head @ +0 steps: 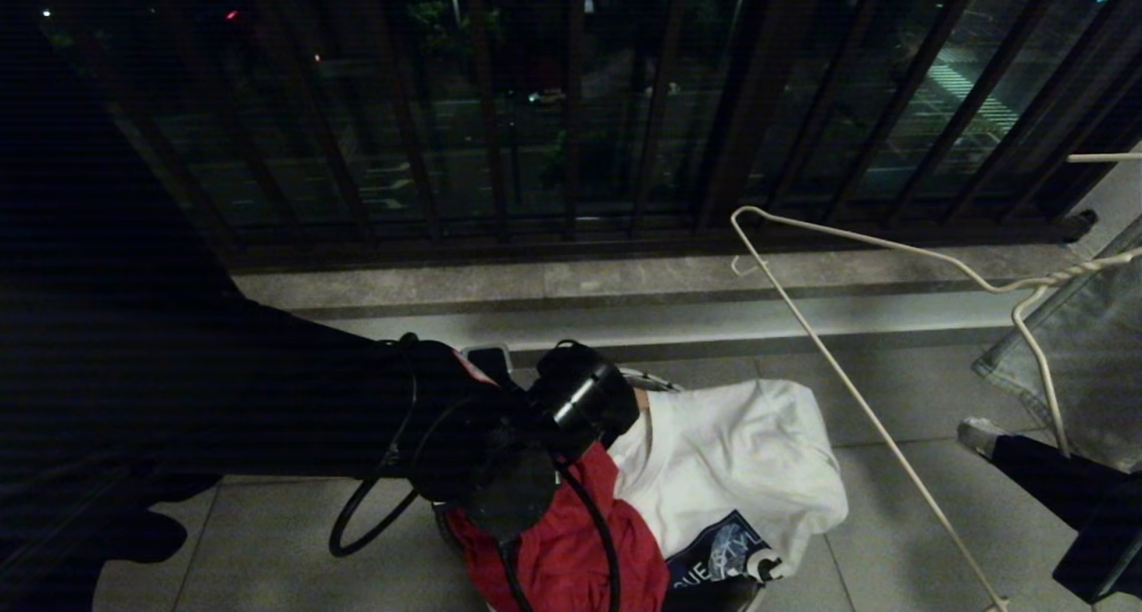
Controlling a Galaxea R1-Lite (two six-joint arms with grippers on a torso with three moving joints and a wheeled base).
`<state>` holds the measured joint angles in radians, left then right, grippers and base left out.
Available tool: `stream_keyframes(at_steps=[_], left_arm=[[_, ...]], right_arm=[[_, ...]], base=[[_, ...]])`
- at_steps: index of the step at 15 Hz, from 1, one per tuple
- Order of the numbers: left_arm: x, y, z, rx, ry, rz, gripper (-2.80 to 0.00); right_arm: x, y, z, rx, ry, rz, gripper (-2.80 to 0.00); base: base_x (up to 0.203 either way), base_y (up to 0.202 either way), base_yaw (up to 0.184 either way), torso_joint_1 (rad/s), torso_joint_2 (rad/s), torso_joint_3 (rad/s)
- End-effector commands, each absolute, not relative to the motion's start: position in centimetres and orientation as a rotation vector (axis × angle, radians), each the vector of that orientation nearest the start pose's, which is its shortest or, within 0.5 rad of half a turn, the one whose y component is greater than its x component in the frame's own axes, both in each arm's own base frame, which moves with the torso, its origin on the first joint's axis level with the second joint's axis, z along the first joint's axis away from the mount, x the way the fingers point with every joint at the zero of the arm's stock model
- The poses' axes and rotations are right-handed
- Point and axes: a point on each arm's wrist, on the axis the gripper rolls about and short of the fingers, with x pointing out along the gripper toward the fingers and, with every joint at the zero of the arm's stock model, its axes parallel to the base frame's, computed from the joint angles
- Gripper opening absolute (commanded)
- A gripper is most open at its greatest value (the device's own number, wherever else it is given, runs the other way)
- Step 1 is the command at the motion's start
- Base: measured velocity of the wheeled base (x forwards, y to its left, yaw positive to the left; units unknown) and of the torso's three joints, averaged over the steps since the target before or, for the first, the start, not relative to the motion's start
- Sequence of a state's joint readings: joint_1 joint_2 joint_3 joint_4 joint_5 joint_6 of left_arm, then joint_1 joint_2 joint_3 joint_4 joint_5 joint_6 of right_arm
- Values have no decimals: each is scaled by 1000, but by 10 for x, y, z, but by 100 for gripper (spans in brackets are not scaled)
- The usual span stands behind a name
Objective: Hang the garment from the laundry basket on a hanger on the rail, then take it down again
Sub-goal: Pick up clothes from the basket
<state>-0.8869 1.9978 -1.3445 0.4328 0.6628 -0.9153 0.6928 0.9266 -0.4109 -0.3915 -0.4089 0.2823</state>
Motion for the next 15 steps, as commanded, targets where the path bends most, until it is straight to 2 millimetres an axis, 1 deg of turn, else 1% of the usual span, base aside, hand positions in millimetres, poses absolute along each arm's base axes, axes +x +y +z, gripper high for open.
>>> stream_keyframes(at_steps=[1,2,3,7,10,13,15], left_arm=[[225,-276,122,-51,801,148,0],[221,-279,120,-37,810,135,0],[216,-279,122,-44,833,106,0],[203,-272,147,-88,830,41,0],[195,-265,156,-55,823,3,0],[190,-257,159,0,824,-20,0],[188,-246,153,129,845,-44,0]], right_arm=[[90,63,207,218,142,264,-280],[90,63,207,218,143,265,-280],[90,63,207,217,144,265,-280],[90,63,207,217,144,265,-280],[90,63,207,216,146,264,-280],[90,63,206,215,146,264,-280],[90,63,206,215,146,264,-280]], base=[[0,0,0,0,0,0],[0,0,0,0,0,0],[0,0,0,0,0,0],[0,0,0,0,0,0],[0,0,0,0,0,0],[0,0,0,0,0,0],[0,0,0,0,0,0]])
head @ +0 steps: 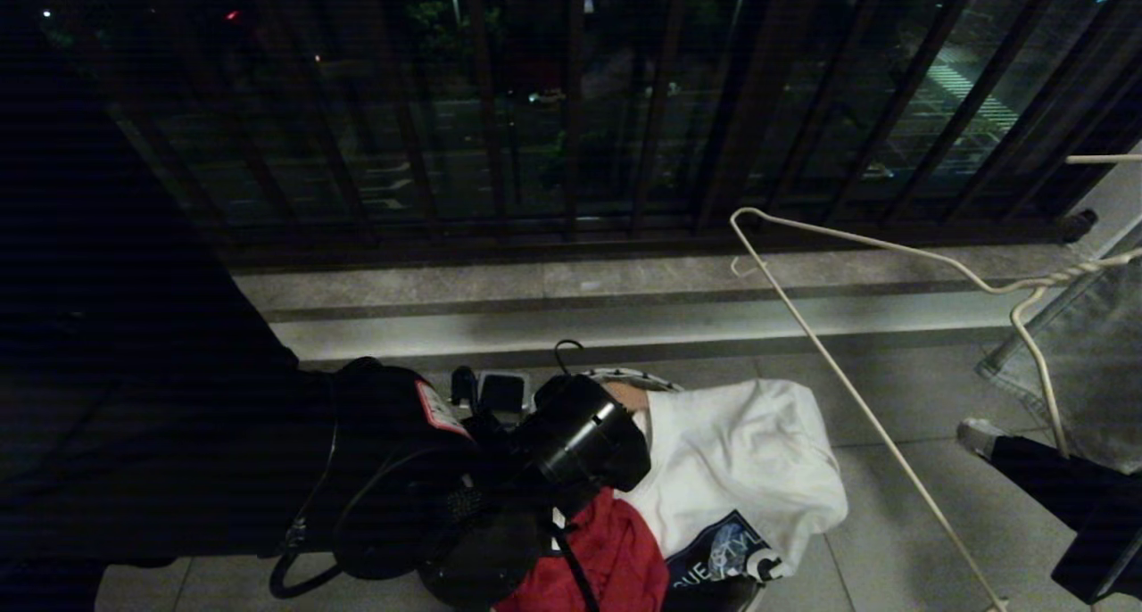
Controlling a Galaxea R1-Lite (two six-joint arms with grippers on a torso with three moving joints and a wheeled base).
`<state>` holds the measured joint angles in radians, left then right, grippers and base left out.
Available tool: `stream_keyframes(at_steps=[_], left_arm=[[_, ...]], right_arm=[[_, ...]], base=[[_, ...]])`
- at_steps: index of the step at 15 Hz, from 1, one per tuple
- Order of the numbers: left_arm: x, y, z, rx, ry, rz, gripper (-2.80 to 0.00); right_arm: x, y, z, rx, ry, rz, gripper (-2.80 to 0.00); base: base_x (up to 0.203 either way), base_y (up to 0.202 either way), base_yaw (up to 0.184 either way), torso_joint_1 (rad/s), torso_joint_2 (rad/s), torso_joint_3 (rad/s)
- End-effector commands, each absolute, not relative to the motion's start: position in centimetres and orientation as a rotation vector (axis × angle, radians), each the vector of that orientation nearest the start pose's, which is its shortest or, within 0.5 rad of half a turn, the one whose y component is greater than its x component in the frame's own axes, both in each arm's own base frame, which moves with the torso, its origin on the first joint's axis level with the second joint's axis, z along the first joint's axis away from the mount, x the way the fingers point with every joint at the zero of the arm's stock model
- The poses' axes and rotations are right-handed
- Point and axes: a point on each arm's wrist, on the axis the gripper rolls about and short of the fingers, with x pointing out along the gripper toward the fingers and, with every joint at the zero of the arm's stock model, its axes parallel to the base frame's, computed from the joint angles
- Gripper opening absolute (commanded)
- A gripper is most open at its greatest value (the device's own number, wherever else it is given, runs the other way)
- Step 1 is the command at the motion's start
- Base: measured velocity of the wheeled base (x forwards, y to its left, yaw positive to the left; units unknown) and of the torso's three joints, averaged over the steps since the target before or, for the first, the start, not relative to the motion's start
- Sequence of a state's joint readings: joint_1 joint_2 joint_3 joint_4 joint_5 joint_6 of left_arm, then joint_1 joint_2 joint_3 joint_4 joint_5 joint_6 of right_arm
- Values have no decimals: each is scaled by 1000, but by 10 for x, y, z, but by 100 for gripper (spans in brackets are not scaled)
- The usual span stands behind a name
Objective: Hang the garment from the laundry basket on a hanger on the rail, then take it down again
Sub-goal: Pick up clothes from the basket
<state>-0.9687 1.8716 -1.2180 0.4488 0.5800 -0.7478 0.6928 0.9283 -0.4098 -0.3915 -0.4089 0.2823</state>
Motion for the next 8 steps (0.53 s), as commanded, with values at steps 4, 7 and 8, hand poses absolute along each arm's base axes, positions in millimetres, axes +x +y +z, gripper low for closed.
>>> stream_keyframes(at_steps=[4,7,8], left_arm=[[179,-210,169,403,867,-212,0],[160,-182,181,478,863,-342,-280],[155,-175,184,480,859,-364,-280]], right_arm=[[90,63,207,216,145,265,-280],[90,63,207,216,145,265,-280],[90,63,206,215,146,264,-280]], base=[[0,0,0,0,0,0],[0,0,0,0,0,0],[0,0,0,0,0,0]])
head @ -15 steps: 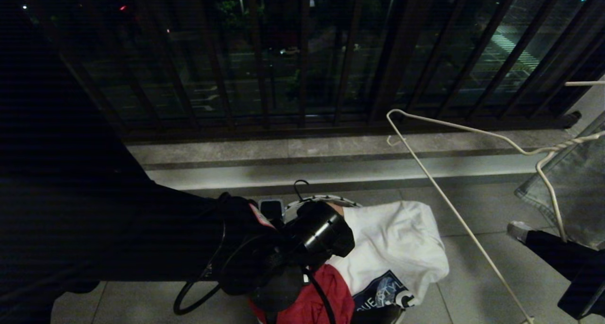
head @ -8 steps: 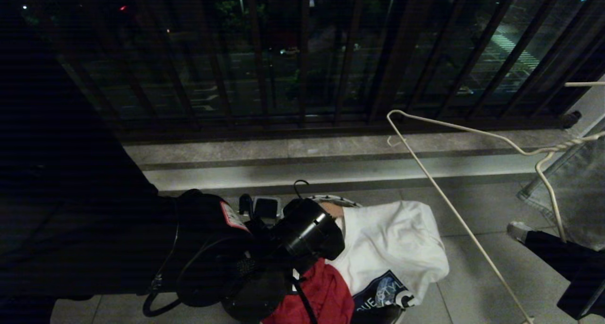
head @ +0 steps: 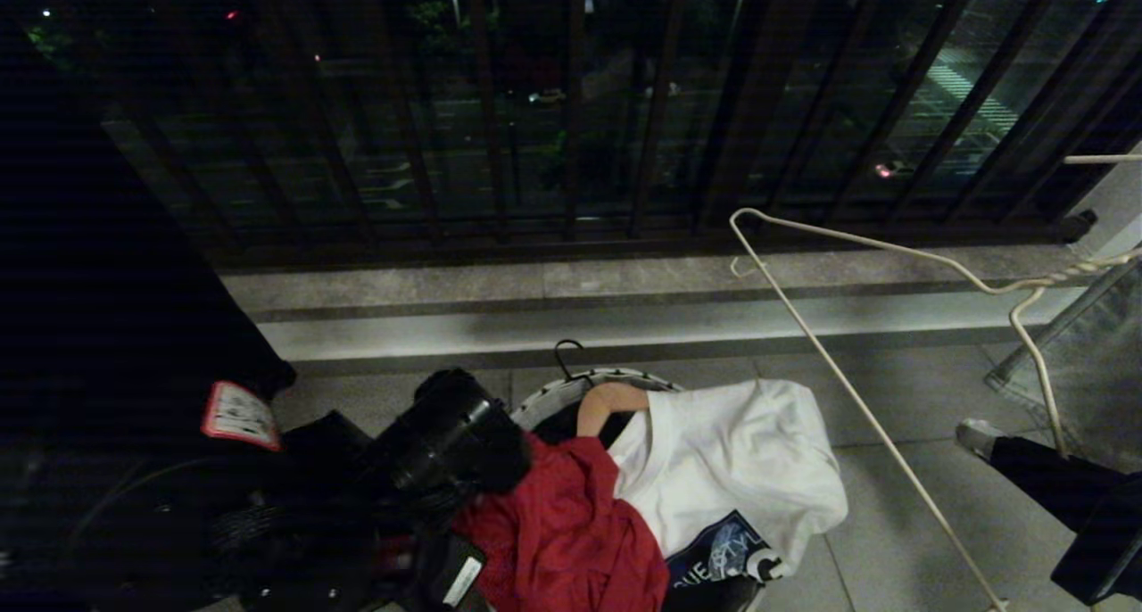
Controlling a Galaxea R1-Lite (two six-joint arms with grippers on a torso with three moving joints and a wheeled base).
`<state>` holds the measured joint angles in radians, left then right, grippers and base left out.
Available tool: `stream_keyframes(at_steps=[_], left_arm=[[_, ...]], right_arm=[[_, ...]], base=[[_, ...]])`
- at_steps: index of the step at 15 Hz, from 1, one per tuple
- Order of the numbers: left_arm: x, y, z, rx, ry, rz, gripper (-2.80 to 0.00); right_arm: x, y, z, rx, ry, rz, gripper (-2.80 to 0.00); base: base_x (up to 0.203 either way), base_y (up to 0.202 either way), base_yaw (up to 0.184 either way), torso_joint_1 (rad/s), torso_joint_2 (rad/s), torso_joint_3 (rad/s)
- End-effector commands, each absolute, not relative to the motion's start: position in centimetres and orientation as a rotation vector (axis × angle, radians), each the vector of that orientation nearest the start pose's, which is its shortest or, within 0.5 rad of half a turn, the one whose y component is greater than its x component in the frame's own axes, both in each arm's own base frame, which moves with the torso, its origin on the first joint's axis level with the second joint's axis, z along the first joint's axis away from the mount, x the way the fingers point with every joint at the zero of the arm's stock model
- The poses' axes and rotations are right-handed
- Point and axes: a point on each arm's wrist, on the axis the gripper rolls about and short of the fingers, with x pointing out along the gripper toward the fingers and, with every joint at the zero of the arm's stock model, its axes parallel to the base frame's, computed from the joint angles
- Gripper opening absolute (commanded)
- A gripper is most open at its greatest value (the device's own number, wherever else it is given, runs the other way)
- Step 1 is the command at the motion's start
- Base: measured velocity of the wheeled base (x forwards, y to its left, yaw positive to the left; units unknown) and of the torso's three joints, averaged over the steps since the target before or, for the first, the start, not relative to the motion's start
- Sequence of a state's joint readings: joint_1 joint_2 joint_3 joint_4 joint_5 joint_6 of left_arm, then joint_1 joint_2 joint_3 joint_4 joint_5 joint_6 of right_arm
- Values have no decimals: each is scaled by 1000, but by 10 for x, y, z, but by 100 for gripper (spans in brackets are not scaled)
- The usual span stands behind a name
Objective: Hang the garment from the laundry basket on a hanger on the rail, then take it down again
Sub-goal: Pick up clothes from the basket
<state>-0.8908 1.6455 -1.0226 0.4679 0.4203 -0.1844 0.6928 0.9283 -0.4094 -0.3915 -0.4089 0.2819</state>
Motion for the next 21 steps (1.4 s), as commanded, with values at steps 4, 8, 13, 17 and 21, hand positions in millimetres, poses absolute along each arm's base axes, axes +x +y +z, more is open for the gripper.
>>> stream_keyframes(at_steps=[4,8,13,17,21], left_arm=[[145,-123,188,851,790,-553,-280],[176,-137,168,1041,717,-685,-280],[233,-178,130,1304,465,-751,-280],[231,-176,147,1422,309,-775,0],[233,-174,153,1575,218,-798,0]], right_arm=[[90,63,207,216,145,265,-280],[90,63,207,218,143,265,-280],[90,63,207,218,144,265,-280],[90,63,207,218,145,264,-280],[90,63,207,218,143,265,-280]], base=[[0,0,0,0,0,0],[0,0,0,0,0,0],[0,0,0,0,0,0],[0,0,0,0,0,0],[0,0,0,0,0,0]])
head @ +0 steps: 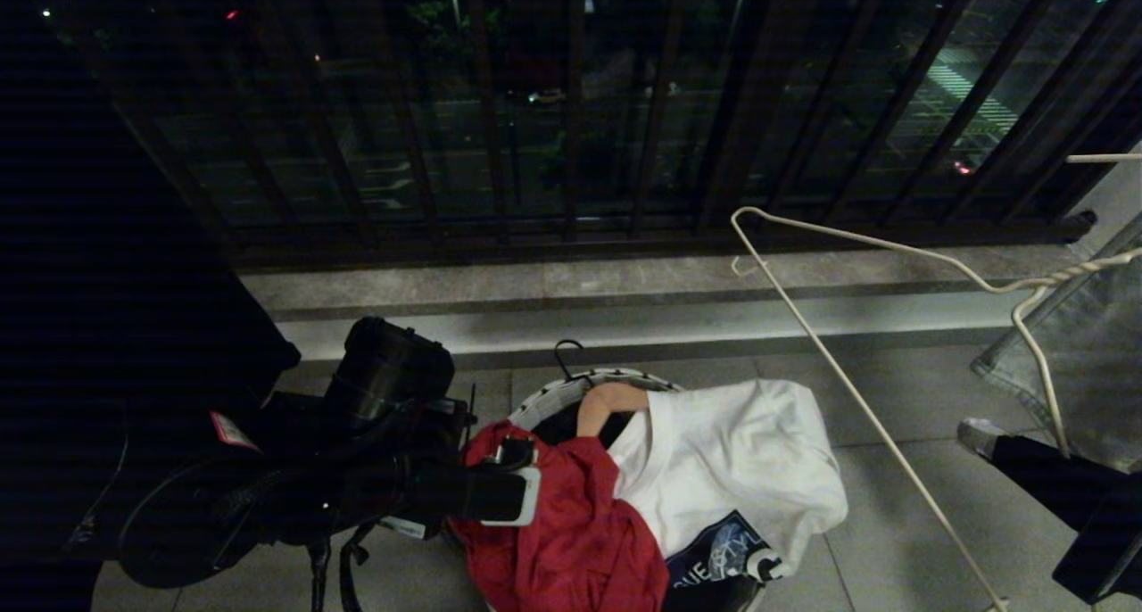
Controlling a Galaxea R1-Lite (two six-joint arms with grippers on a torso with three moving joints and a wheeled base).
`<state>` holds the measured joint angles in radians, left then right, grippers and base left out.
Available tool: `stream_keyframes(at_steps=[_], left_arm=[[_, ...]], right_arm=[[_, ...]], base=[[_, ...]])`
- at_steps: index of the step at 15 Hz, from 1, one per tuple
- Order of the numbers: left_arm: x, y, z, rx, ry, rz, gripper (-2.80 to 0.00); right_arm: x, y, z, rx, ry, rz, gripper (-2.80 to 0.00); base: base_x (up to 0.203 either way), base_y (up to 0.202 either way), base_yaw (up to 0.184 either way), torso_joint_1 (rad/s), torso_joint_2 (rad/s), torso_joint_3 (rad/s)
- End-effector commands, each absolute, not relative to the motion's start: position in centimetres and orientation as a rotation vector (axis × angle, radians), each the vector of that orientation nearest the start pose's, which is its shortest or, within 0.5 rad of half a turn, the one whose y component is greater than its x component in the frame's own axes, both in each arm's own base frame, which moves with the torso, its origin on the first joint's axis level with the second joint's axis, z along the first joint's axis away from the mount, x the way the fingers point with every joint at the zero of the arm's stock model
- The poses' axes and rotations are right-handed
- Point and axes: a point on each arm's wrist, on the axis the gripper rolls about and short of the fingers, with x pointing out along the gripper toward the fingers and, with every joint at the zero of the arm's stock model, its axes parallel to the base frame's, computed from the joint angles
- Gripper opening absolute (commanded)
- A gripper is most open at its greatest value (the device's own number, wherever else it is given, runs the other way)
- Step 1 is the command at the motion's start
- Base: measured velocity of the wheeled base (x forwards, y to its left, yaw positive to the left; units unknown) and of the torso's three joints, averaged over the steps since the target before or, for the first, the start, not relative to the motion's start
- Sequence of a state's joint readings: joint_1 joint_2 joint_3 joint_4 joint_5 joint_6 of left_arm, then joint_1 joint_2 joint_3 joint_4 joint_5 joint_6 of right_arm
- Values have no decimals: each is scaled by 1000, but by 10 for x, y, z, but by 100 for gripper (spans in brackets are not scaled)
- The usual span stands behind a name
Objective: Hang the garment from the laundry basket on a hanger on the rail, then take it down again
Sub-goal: Pick up clothes from the basket
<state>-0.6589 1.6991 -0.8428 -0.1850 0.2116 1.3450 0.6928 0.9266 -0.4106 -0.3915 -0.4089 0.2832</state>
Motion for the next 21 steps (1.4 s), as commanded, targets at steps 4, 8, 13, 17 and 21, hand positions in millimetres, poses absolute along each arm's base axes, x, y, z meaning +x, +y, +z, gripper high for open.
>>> stream_keyframes(at_steps=[4,8,13,17,21], left_arm=[[250,-190,133,1541,91,-864,0],[271,-201,110,1544,-3,-878,0],[267,-190,117,1561,-58,-853,0],[254,-182,133,1544,-94,-827,0],[243,-174,123,1557,-51,-863,0]], right_arm=[[89,62,208,220,140,264,-280],[88,61,210,227,128,264,-280],[87,61,210,227,128,264,-280],[88,61,209,226,129,264,-280],[87,61,210,227,128,264,-280]], base=[[0,0,0,0,0,0],[0,0,0,0,0,0],[0,0,0,0,0,0],[0,0,0,0,0,0],[0,0,0,0,0,0]])
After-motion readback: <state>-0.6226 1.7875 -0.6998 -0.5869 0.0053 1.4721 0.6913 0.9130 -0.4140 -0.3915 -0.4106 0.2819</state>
